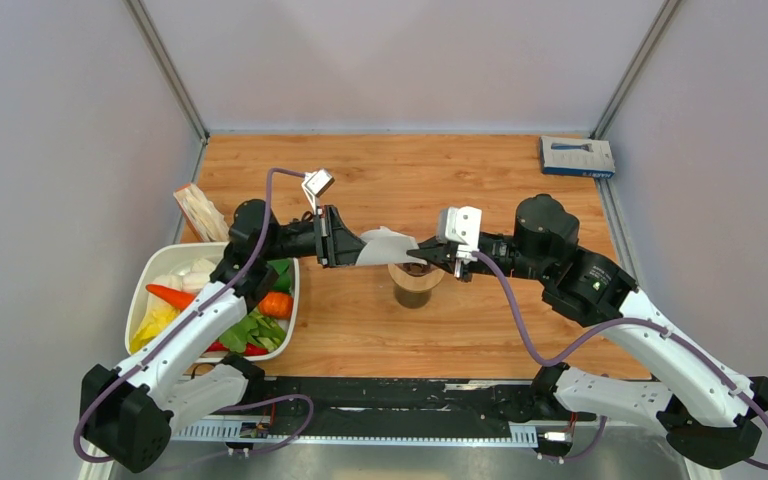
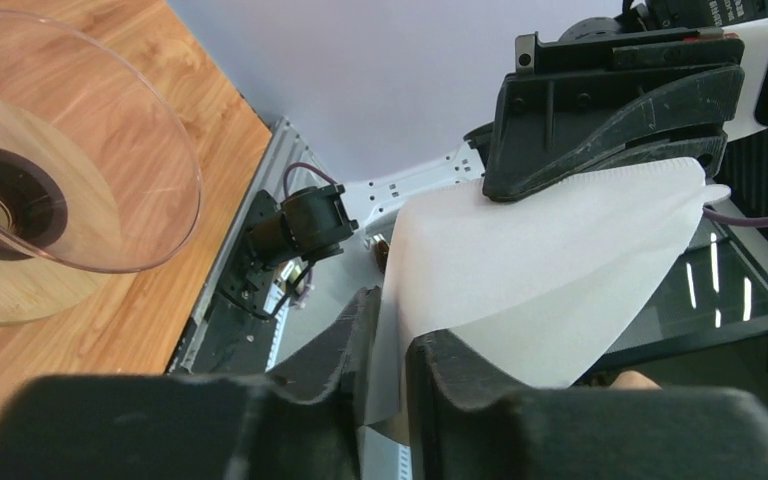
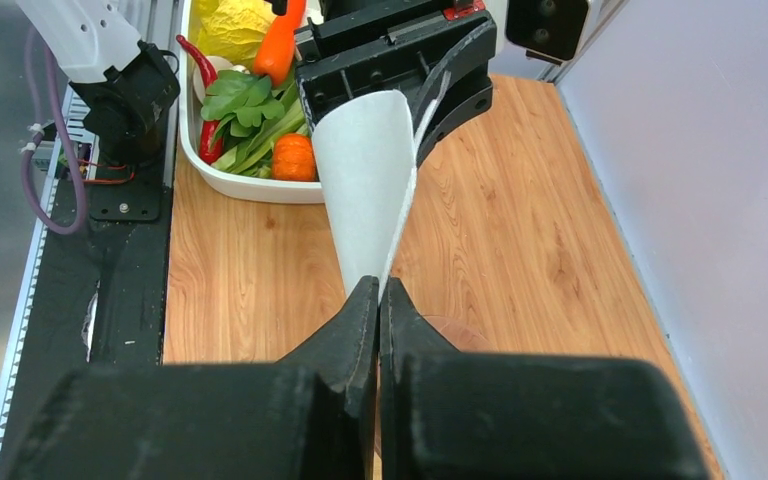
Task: Place the coffee filter in the dripper
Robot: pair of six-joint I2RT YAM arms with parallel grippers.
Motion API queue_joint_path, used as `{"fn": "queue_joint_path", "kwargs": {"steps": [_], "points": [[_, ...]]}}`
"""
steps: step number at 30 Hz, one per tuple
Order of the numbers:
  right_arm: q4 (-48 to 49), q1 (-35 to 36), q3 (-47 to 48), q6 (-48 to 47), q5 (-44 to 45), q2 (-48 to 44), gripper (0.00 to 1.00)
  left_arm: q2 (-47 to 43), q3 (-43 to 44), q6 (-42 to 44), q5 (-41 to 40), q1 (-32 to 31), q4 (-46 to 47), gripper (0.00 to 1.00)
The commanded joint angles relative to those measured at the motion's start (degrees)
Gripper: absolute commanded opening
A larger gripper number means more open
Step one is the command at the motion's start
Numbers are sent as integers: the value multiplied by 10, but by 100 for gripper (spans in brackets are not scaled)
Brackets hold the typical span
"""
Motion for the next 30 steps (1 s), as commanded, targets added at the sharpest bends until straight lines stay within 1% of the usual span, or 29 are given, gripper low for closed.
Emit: {"fn": "queue_joint_path", "kwargs": {"steps": [1,2,3,4,8,9,10,11,12,14,22,25,28,29,30], "points": [[32,2,-1,11,4,-10,0,-3,-6,-21,8,0,33,17],[32,2,-1,11,4,-10,0,-3,-7,-22,7,1,33,12],[32,3,-3,11,4,-11,0,-3,-8,-23,6,0,34,4],[32,2,-6,10,4,-12,0,-3,-7,-23,4,0,35,1],[32,3,-16,10,-8,-13,0,-8,-5,-30,1,1,55,0],[33,2,-18,10,-14,-13,0,-8,-3,-31,1,0,57,4],[34,2,-20,10,-19,-11,0,-7,0,-32,-1,1,57,16],[34,2,-21,11,-25,-10,0,-5,2,-33,-1,0,55,25],[37,2,-22,10,-28,-8,0,-4,4,-33,-3,0,53,36],[44,3,-22,10,-33,-3,0,0,7,-33,-2,-1,53,43],[71,2,-18,14,-39,11,0,13,0,-25,-5,-18,50,50],[81,2,-21,22,-44,12,0,15,-4,-33,-10,-24,67,52],[86,2,-25,25,-43,13,0,21,-8,-49,-13,-28,89,49],[88,2,-27,26,-44,13,0,23,-11,-58,-13,-29,101,45],[89,2,-28,26,-44,13,0,24,-13,-62,-13,-28,108,43]]}}
